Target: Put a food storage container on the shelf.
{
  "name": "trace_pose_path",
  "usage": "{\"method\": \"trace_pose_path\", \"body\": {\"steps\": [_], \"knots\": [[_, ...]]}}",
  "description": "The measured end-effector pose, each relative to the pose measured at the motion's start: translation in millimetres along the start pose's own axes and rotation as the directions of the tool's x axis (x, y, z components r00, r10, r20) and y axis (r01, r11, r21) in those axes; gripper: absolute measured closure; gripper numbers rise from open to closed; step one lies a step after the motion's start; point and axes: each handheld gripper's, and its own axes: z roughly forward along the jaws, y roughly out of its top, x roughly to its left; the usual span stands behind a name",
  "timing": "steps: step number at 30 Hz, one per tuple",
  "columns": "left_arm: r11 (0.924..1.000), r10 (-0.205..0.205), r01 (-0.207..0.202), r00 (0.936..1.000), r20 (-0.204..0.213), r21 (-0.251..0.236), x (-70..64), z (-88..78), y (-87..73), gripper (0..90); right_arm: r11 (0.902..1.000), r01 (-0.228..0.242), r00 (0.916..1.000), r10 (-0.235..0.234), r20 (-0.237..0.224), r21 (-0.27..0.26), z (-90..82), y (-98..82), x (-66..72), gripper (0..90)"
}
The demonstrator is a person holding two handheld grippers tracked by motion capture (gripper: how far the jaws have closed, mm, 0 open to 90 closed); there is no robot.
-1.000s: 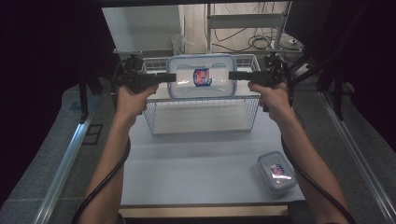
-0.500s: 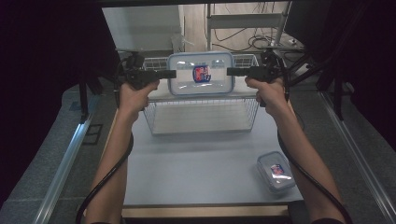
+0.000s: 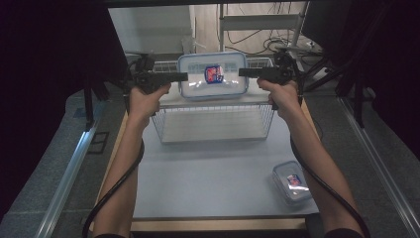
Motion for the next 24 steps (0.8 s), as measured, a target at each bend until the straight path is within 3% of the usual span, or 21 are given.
{"method": "trace_pose_path", "body": {"steps": [4, 5, 6, 7, 8, 10, 16, 21, 22, 23, 24], "knots": [[1.0, 0.009, -0.009, 1.0, -0.001, -0.001, 1.0, 0.9, 0.4, 49.7, 1.0, 0.005, 1.0, -0.005, 0.007, -0.004, 1.5, 0.6, 0.1, 47.6], [0.9999, 0.012, -0.012, 0.9999, -0.006, -0.002, 0.9, 1.1, 0.7, 48.9, 0.9997, 0.025, 0.9995, -0.025, 0.02, -0.004, 2.3, 1.2, 0.6, 46.6], [0.9991, 0.038, -0.039, 0.9983, -0.043, -0.019, -1.1, 0.0, 0.8, 49.0, 0.9993, 0.036, 0.9989, -0.035, 0.032, -0.008, 2.7, 1.4, 1.4, 45.4], [0.9991, 0.038, -0.039, 0.9983, -0.043, -0.019, -1.1, 0.0, 0.8, 50.4, 0.9993, 0.036, 0.9989, -0.035, 0.032, -0.008, 2.7, 1.4, 1.4, 45.4], [0.9976, 0.06, -0.062, 0.9953, -0.076, -0.031, -2.5, -2.0, 1.3, 48.4, 0.9964, 0.083, 0.9935, -0.081, 0.08, -0.019, 2.8, 2.2, 3.7, 41.0], [0.9974, 0.053, -0.056, 0.9957, -0.077, -0.045, -2.0, -5.5, 1.5, 46.0, 0.994, 0.107, 0.9883, -0.104, 0.112, -0.023, 2.3, 3.2, 4.5, 38.2], [0.9956, 0.072, -0.077, 0.9938, -0.085, -0.055, -1.9, -12.0, -3.6, 44.8, 0.9922, 0.118, 0.9861, -0.112, 0.122, -0.039, -4.8, 3.8, 2.1, 38.4], [0.9899, 0.128, -0.133, 0.9863, -0.104, -0.048, -6.4, -14.9, -9.2, 44.0, 0.9871, 0.154, 0.9816, -0.148, 0.121, -0.044, -10.3, 1.2, 3.5, 40.8], [0.9847, 0.162, -0.169, 0.9799, -0.116, -0.044, -9.8, -16.9, -12.3, 43.6, 0.9832, 0.18, 0.9761, -0.174, 0.13, -0.033, -13.2, -0.7, 6.0, 42.6], [0.9847, 0.162, -0.169, 0.9799, -0.116, -0.044, -9.8, -16.9, -12.3, 42.7, 0.9832, 0.18, 0.9761, -0.174, 0.13, -0.033, -13.2, -0.7, 6.0, 42.6], [0.9775, 0.199, -0.206, 0.9715, -0.129, -0.045, -13.6, -18.9, -15.6, 41.5, 0.9774, 0.21, 0.9687, -0.204, 0.141, -0.026, -16.0, -3.2, 8.2, 44.1]]}}
